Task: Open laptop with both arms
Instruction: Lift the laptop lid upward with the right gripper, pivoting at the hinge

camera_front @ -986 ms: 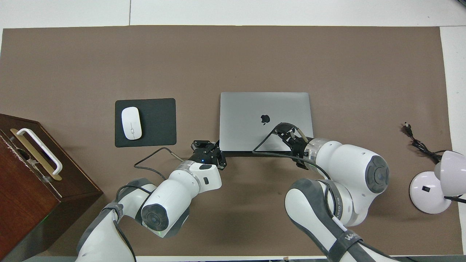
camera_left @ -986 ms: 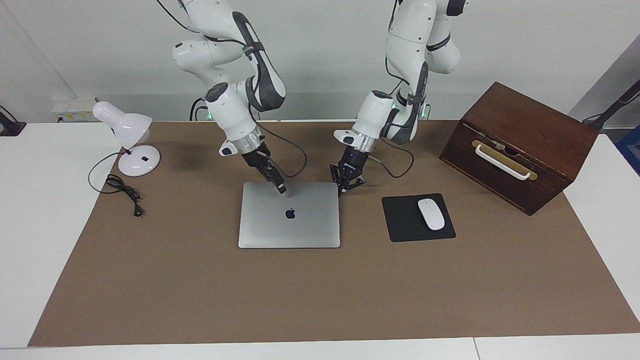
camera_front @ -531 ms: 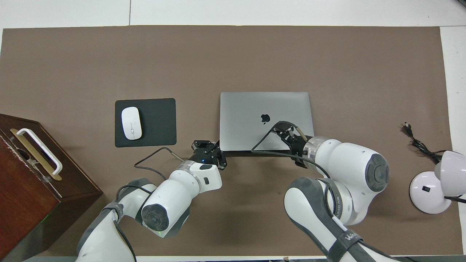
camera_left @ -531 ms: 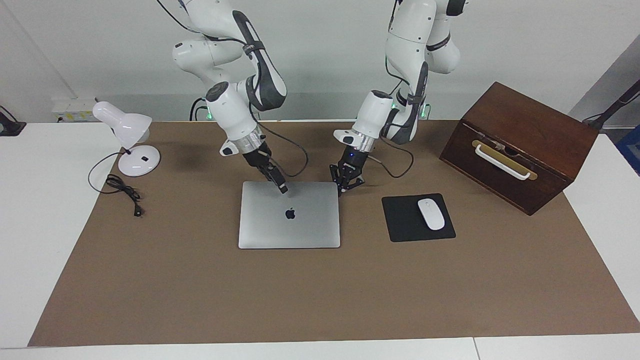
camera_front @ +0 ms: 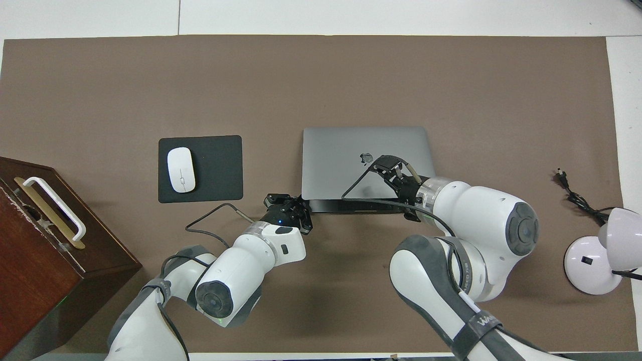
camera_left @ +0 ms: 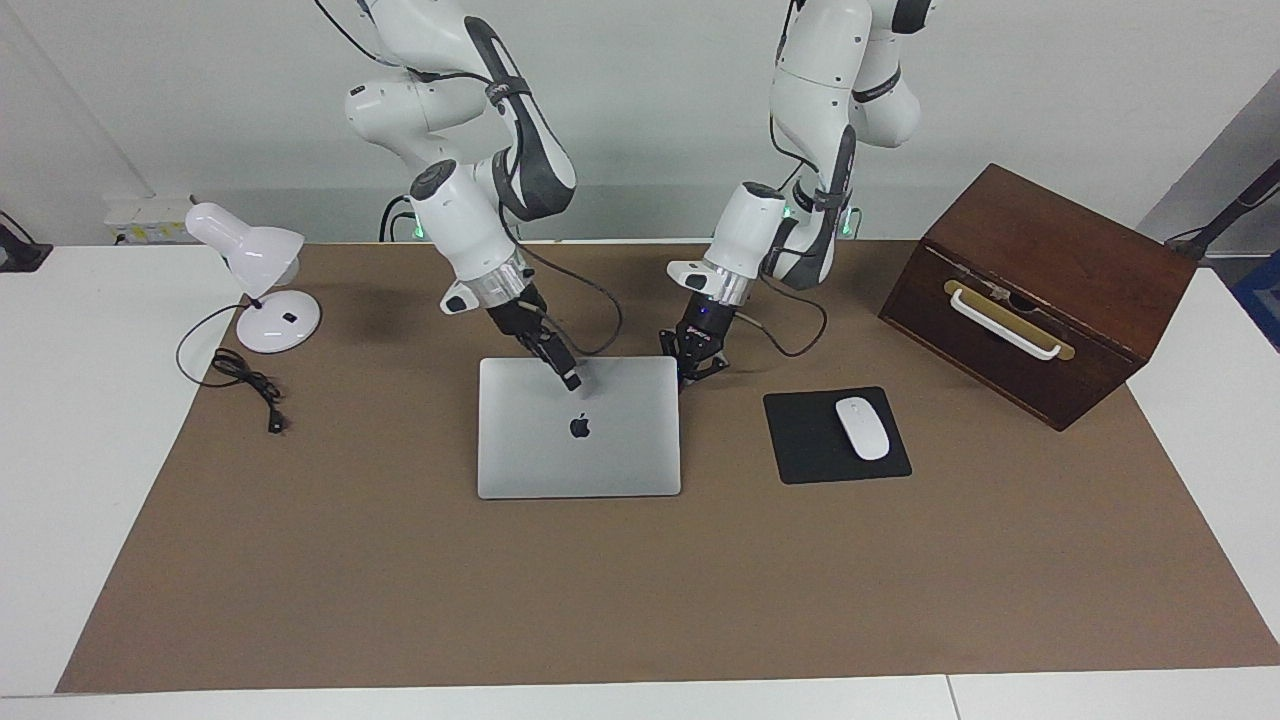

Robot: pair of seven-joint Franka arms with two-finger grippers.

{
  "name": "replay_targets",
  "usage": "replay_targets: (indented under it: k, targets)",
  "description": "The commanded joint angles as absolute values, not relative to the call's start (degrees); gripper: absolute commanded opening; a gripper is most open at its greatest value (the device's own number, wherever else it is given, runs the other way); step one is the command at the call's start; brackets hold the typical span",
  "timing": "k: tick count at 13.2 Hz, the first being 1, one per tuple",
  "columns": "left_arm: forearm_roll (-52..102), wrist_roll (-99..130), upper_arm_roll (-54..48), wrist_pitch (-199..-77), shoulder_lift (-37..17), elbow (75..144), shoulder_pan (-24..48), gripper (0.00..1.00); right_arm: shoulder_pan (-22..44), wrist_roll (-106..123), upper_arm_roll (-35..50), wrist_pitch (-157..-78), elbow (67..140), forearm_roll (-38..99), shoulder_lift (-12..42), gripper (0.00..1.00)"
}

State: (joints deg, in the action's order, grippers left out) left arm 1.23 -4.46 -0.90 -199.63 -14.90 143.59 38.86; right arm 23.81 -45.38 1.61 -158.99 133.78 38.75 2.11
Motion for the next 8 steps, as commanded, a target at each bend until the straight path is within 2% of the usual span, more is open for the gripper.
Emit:
replay_targets:
  k: [1,8]
  targets:
    - [0.53,-5.01,0.09,-200.74,-16.7,142.91,39.99,0.0,23.29,-42.1,1.41,-160.75,130.78,40.43,4.83,1.0]
    - [0.53,-5.1,0.09,-200.74,-16.79,142.91,40.08,0.0,23.29,-42.1,0.62,-160.75,126.31,40.34,6.85,1.0]
